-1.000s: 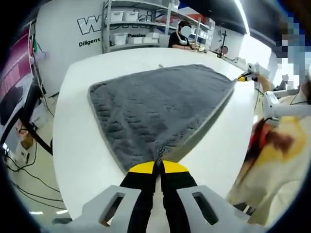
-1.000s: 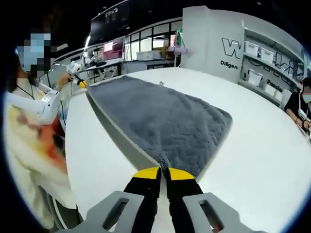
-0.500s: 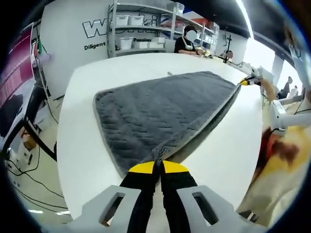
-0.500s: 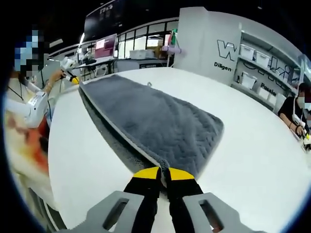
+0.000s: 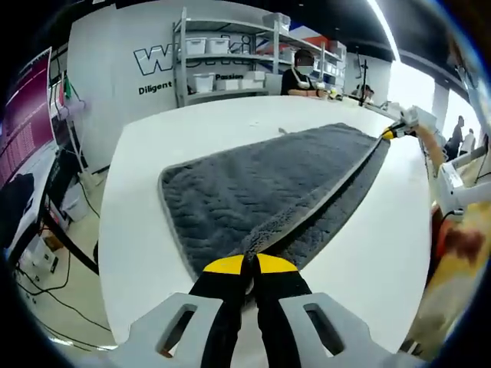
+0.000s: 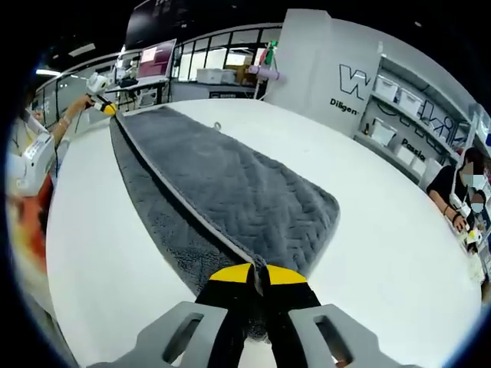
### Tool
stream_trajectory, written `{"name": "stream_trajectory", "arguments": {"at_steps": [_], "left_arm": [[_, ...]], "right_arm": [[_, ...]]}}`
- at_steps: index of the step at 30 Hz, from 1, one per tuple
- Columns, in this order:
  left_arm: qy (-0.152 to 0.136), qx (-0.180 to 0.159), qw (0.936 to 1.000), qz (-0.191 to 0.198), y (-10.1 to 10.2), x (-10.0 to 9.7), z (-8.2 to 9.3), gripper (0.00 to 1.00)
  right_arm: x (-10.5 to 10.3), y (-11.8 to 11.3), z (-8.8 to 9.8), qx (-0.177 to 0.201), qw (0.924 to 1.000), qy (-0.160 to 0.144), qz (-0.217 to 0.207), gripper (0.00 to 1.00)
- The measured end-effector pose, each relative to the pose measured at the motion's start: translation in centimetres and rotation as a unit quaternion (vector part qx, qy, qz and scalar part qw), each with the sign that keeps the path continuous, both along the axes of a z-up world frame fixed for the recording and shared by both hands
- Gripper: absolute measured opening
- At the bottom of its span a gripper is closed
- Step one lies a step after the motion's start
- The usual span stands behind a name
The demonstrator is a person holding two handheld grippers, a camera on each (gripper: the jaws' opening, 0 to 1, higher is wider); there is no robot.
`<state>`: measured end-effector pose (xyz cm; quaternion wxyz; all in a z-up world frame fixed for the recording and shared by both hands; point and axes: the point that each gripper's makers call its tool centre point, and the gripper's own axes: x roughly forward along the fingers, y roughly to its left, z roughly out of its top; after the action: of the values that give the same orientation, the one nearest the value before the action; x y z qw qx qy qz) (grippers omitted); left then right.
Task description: Fold the towel on the table until its edges align and the towel forms a compact rectangular stack.
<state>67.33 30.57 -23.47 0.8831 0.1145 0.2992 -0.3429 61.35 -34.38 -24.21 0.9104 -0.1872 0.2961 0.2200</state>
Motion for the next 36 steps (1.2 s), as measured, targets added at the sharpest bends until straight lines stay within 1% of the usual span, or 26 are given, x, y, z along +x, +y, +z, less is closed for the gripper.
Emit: {"name": "stream_trajectory", "arguments": {"at_steps": [4, 6, 7, 9, 12, 14, 15, 16, 19, 21, 26, 29, 32, 36], "left_arm": [[-0.014, 0.000, 0.9999, 0.000, -0.2, 1.2, 0.1, 0.03], [-0.021, 0.001, 0.9998, -0.002, -0.4, 1.7, 0.2, 0.03], [-0.029, 0.006, 0.9995, -0.007, -0.4, 2.1, 0.3, 0.03], [-0.033, 0.005, 0.9994, -0.005, -0.5, 2.7, 0.3, 0.03], [-0.040, 0.008, 0.9992, -0.005, -0.8, 3.7, 0.2, 0.03], [-0.044, 0.005, 0.9990, -0.005, -1.2, 4.3, 0.2, 0.03], [-0.047, 0.004, 0.9989, -0.003, -1.2, 4.6, 0.2, 0.03], [-0.051, 0.004, 0.9987, 0.000, -1.3, 5.0, 0.2, 0.03], [-0.053, 0.007, 0.9986, -0.002, -1.3, 5.7, 0.1, 0.03], [-0.056, 0.004, 0.9984, 0.000, -1.4, 6.3, 0.1, 0.03], [-0.074, 0.004, 0.9973, 0.005, -1.8, 7.7, 0.5, 0.03], [-0.080, 0.006, 0.9967, 0.009, -1.9, 8.5, 0.7, 0.03], [-0.086, 0.008, 0.9962, 0.012, -1.7, 9.3, 0.9, 0.03], [-0.100, 0.007, 0.9948, 0.016, -1.7, 10.0, 1.6, 0.03]], "right_arm": [[0.8, -0.2, 0.5, -0.020, 0.9997, -0.015, -0.009, 0.01], [1.3, -0.3, 0.8, -0.037, 0.9989, -0.024, -0.014, 0.02], [1.6, -0.3, 0.8, -0.047, 0.9984, -0.028, -0.014, 0.02], [2.1, -0.3, 1.0, -0.061, 0.9974, -0.037, -0.015, 0.02], [2.5, -0.5, 0.8, -0.085, 0.9956, -0.035, -0.016, 0.02], [2.9, -0.9, 0.6, -0.111, 0.9930, -0.034, -0.021, 0.02], [3.2, -0.7, 0.5, -0.116, 0.9924, -0.036, -0.020, 0.02], [3.2, -0.7, 0.5, -0.117, 0.9922, -0.036, -0.021, 0.02], [3.9, -0.8, 0.8, -0.124, 0.9911, -0.043, -0.023, 0.02], [4.3, -0.9, 1.0, -0.125, 0.9906, -0.049, -0.026, 0.02], [5.6, -1.3, 0.9, -0.149, 0.9869, -0.054, -0.027, 0.02], [6.3, -1.4, 1.0, -0.158, 0.9853, -0.058, -0.028, 0.02], [7.0, -1.6, 1.2, -0.161, 0.9841, -0.069, -0.031, 0.02], [7.9, -1.8, 2.0, -0.155, 0.9835, -0.085, -0.037, 0.02]]}}
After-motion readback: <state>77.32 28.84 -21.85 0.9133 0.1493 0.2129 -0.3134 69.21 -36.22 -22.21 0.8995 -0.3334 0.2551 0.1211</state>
